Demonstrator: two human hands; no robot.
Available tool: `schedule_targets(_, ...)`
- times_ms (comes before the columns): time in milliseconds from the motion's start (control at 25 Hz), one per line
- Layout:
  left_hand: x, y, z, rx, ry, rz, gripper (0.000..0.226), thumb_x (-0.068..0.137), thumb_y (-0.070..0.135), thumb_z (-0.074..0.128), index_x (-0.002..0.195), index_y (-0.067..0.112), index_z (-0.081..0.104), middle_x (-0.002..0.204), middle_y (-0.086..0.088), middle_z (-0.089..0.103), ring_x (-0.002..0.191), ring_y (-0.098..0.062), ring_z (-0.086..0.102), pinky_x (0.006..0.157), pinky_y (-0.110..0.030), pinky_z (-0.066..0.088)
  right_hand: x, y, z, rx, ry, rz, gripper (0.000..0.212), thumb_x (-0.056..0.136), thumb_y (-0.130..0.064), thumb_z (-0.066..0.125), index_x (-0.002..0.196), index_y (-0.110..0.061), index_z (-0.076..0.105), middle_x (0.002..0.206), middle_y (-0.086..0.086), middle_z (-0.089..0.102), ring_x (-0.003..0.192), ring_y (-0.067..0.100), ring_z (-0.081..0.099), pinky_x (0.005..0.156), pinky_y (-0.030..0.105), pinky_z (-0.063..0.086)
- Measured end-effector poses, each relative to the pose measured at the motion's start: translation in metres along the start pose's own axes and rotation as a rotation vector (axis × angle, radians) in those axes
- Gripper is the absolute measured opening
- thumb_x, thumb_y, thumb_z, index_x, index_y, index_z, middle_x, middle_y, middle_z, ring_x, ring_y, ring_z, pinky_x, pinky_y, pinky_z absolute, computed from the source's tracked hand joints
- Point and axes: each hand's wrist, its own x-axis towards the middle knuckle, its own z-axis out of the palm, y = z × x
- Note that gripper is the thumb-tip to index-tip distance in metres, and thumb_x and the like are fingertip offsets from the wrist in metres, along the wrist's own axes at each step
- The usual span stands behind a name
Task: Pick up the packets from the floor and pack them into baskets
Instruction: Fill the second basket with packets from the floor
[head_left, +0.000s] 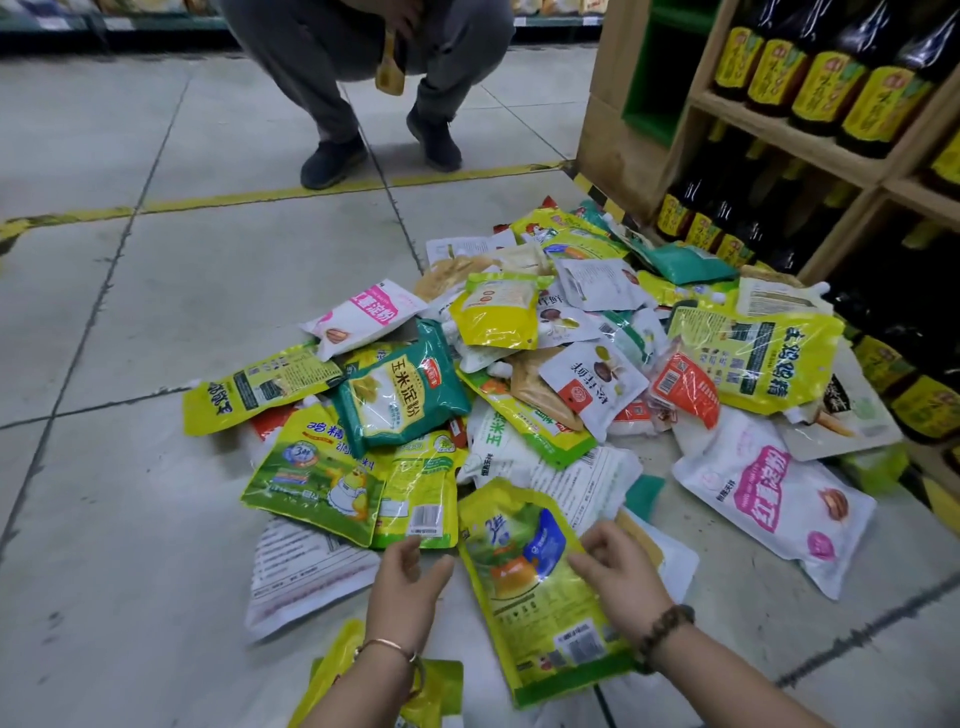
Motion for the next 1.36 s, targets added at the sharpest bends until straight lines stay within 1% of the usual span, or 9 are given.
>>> schedule_targets(160, -0.01, 0.006, 0.021, -0.119, -0.174, -0.212, 0.066, 0.079, 0.018, 0.072, 0.136, 0.004, 0.041, 0.13, -0.016, 0.051, 0.118, -0.03, 0.052, 0.092, -0.037, 0.042, 0.012, 0.008, -0.029, 0.314, -0.026, 0.059, 0.02, 0.082, -0.001, 0.067, 0.076, -0.009, 0.05, 0.07, 0.009, 0.052, 0.066, 0.019, 0.049, 0.066, 0.028, 0.044)
schedule_targets(280, -0.016, 0.014, 0.03, -0.413, -0.336, -0.355, 0.052, 0.065, 0.017, 0.075, 0.111, -0.003, 0.063, 0.095, -0.022, 0.07, 0.078, -0.032, 0.069, 0.078, -0.043, 0.055, 0.015, 0.011, -0.018, 0.341, -0.13, 0.122, 0.026, 0.07, -0.019, 0.074, 0.086, -0.008, 0.056, 0.085, 0.017, 0.058, 0.079, 0.027, 0.055, 0.08, 0.043, 0.046)
schedule_targets(440, -0.009, 0.017, 0.023, -0.4, -0.205, -0.343, 0.03, 0.07, 0.015, 0.076, 0.094, -0.002, 0.068, 0.082, -0.022, 0.071, 0.069, -0.033, 0.07, 0.073, -0.042, 0.055, 0.039, -0.012, -0.011, 0.185, 0.085, 0.032, 0.013, 0.083, -0.012, 0.069, 0.091, -0.011, 0.058, 0.095, 0.013, 0.064, 0.085, 0.024, 0.061, 0.077, 0.034, 0.048)
schedule_targets(520, -0.008, 0.014, 0.02, -0.378, -0.153, -0.317, 0.026, 0.073, 0.015, 0.075, 0.091, -0.001, 0.068, 0.08, -0.02, 0.072, 0.066, -0.031, 0.07, 0.064, -0.034, 0.054, 0.066, -0.024, -0.021, -0.182, 0.188, -0.059, 0.04, 0.082, -0.025, 0.071, 0.116, -0.012, 0.055, 0.12, 0.009, 0.059, 0.111, 0.023, 0.056, 0.091, 0.032, 0.045)
schedule_targets(600, -0.008, 0.012, 0.017, -0.367, -0.131, -0.317, 0.024, 0.075, 0.016, 0.074, 0.091, -0.001, 0.068, 0.079, -0.019, 0.072, 0.065, -0.03, 0.07, 0.057, -0.029, 0.053, 0.087, -0.03, -0.02, -0.569, 0.095, -0.075, 0.083, 0.075, -0.051, 0.07, 0.141, -0.016, 0.033, 0.143, 0.006, 0.043, 0.131, 0.023, 0.041, 0.107, 0.039, 0.034)
schedule_targets(760, -0.003, 0.007, 0.017, -0.371, -0.097, -0.315, 0.032, 0.069, 0.017, 0.076, 0.093, -0.003, 0.069, 0.08, -0.021, 0.072, 0.074, -0.034, 0.069, 0.074, -0.041, 0.055, 0.094, -0.025, -0.008, -0.876, 0.023, 0.021, 0.121, 0.059, -0.081, 0.058, 0.15, -0.022, 0.005, 0.153, 0.004, 0.024, 0.141, 0.021, 0.024, 0.114, 0.05, 0.009)
schedule_targets(920, -0.001, 0.001, 0.012, -0.336, -0.043, -0.307, 0.027, 0.07, 0.016, 0.077, 0.089, -0.002, 0.07, 0.072, -0.016, 0.072, 0.076, -0.032, 0.068, 0.072, -0.037, 0.053, 0.056, -0.003, -0.006, -0.917, 0.146, 0.074, 0.116, 0.055, -0.081, 0.062, 0.145, -0.021, 0.019, 0.144, 0.003, 0.036, 0.133, 0.021, 0.034, 0.108, 0.044, 0.023)
schedule_targets(1080, -0.002, -0.004, 0.012, -0.323, -0.044, -0.322, 0.023, 0.072, 0.015, 0.077, 0.088, 0.0, 0.069, 0.078, -0.02, 0.072, 0.077, -0.036, 0.069, 0.079, -0.044, 0.054, 0.028, 0.015, -0.012, -0.896, 0.026, 0.209, 0.113, 0.056, -0.079, 0.064, 0.143, -0.022, 0.022, 0.143, 0.003, 0.038, 0.131, 0.022, 0.038, 0.104, 0.041, 0.027)
schedule_targets(1360, -0.004, -0.004, 0.01, -0.262, -0.061, -0.287, 0.029, 0.071, 0.014, 0.078, 0.092, -0.004, 0.069, 0.08, -0.021, 0.072, 0.076, -0.036, 0.069, 0.081, -0.045, 0.054, 0.046, 0.009, -0.005, -0.49, -0.019, 0.276, 0.075, 0.068, -0.049, 0.078, 0.128, -0.013, 0.05, 0.129, 0.003, 0.057, 0.116, 0.024, 0.055, 0.098, 0.036, 0.044)
